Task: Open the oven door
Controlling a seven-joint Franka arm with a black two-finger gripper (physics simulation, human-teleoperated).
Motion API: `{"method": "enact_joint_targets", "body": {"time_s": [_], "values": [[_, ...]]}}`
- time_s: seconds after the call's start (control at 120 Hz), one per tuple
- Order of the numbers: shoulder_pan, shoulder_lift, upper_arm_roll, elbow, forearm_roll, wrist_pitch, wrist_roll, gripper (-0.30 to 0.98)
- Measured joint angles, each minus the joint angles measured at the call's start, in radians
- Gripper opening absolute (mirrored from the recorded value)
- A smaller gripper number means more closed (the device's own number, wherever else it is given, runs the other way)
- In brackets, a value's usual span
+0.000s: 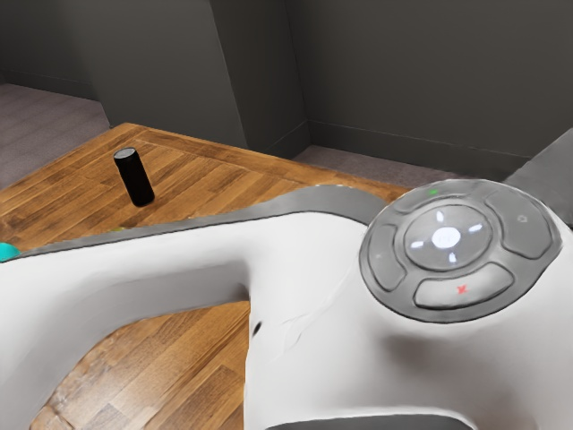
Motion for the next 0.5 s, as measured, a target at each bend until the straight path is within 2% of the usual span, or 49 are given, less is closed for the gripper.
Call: {"method": "enact_joint_targets", "body": {"time_s": [0.008, 0.033, 0.058, 0.1, 0.117, 0.142, 0.167, 0.183, 0.2, 0.225, 0.242, 0.267, 0.292, 0.333, 0.358, 0.383, 0.425, 0.5], "values": [[-0.007, -0.017, -0.002, -0.014, 0.004, -0.003, -0.006, 0.38], [-0.026, -0.079, -0.012, -0.043, 0.031, -0.025, -0.030, 0.41], [-0.024, -0.134, -0.055, 0.005, 0.098, -0.082, -0.061, 0.45], [-0.042, -0.151, -0.187, 0.232, 0.257, -0.239, -0.114, 0.50], [-0.103, -0.160, -0.218, 0.339, 0.340, -0.310, -0.134, 0.51], [-0.248, -0.186, -0.225, 0.480, 0.464, -0.412, -0.162, 0.53], [-0.382, -0.208, -0.198, 0.608, 0.567, -0.504, -0.189, 0.55], [-0.429, -0.217, -0.133, 0.680, 0.619, -0.557, -0.204, 0.56], [-0.386, -0.223, -0.048, 0.740, 0.649, -0.600, -0.218, 0.57], [-0.244, -0.223, 0.089, 0.804, 0.657, -0.658, -0.242, 0.58], [-0.152, -0.214, 0.194, 0.831, 0.628, -0.693, -0.263, 0.59], [0.001, -0.172, 0.386, 0.839, 0.518, -0.732, -0.293, 0.60], [0.190, -0.118, 0.521, 0.832, 0.407, -0.761, -0.322, 0.61], [0.486, -0.013, 0.645, 0.824, 0.261, -0.796, -0.365, 0.62], [0.595, 0.028, 0.688, 0.816, 0.188, -0.813, -0.389, 0.63], [0.634, 0.055, 0.717, 0.789, 0.115, -0.827, -0.409, 0.64], [0.618, 0.086, 0.740, 0.713, 0.019, -0.835, -0.435, 0.64], [0.569, 0.109, 0.749, 0.616, -0.087, -0.831, -0.475, 0.65]]}}
